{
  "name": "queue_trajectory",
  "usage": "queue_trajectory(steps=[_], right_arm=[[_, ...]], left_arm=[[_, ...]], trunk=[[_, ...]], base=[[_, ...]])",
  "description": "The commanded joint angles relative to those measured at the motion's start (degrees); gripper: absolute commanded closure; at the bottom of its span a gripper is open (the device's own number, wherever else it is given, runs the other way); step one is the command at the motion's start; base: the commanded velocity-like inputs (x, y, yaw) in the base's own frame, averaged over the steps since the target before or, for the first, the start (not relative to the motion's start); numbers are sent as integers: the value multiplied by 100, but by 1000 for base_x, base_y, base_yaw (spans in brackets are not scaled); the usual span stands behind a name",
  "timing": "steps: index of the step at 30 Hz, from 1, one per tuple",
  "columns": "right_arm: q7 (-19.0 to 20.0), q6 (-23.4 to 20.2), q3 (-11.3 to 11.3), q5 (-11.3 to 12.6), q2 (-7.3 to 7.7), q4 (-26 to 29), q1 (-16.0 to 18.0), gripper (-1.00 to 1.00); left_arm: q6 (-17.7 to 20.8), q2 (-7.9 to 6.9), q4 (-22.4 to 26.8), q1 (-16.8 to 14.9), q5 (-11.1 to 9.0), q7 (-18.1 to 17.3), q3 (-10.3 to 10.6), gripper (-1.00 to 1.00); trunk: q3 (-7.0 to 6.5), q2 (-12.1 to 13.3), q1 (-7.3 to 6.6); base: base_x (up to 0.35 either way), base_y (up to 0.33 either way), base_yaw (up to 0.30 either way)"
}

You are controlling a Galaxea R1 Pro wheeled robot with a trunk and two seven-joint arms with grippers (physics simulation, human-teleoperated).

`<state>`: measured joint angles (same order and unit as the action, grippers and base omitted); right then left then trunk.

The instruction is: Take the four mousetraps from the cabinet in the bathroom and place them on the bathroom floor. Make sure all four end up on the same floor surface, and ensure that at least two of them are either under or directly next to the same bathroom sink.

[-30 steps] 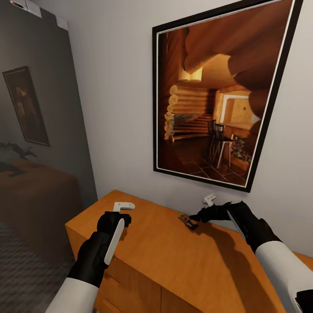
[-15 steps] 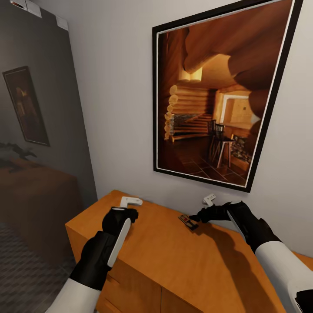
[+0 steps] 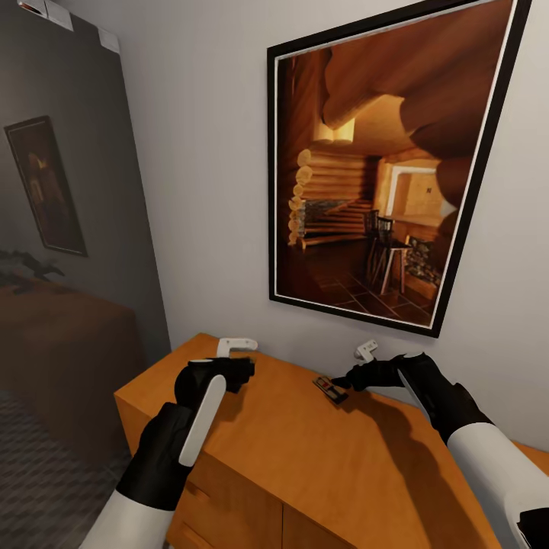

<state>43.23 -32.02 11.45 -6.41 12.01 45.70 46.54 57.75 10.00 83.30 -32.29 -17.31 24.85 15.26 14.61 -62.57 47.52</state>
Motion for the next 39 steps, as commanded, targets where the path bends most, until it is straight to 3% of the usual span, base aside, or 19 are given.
queue_trajectory(steps=[1,15,26,32,39], right_arm=[[37,-6,6,-58,3,9,5,-100],[35,-6,6,-62,3,9,5,-100],[32,-6,6,-62,3,9,5,-100],[28,-6,6,-70,-2,9,5,-100],[28,-13,14,-75,-13,9,5,-100]], left_arm=[[16,0,16,-5,-75,62,0,100],[7,0,36,-7,-242,32,-92,100],[-1,0,103,-6,-218,54,-107,100],[-2,0,466,-6,-213,64,-148,100],[-1,0,564,-6,-212,68,-101,100]], trunk=[[8,-6,1],[8,-6,1],[8,-6,1],[8,-6,1],[8,-6,1]], base=[[0,0,0],[0,0,0],[0,0,0],[0,0,0],[0,0,0]])
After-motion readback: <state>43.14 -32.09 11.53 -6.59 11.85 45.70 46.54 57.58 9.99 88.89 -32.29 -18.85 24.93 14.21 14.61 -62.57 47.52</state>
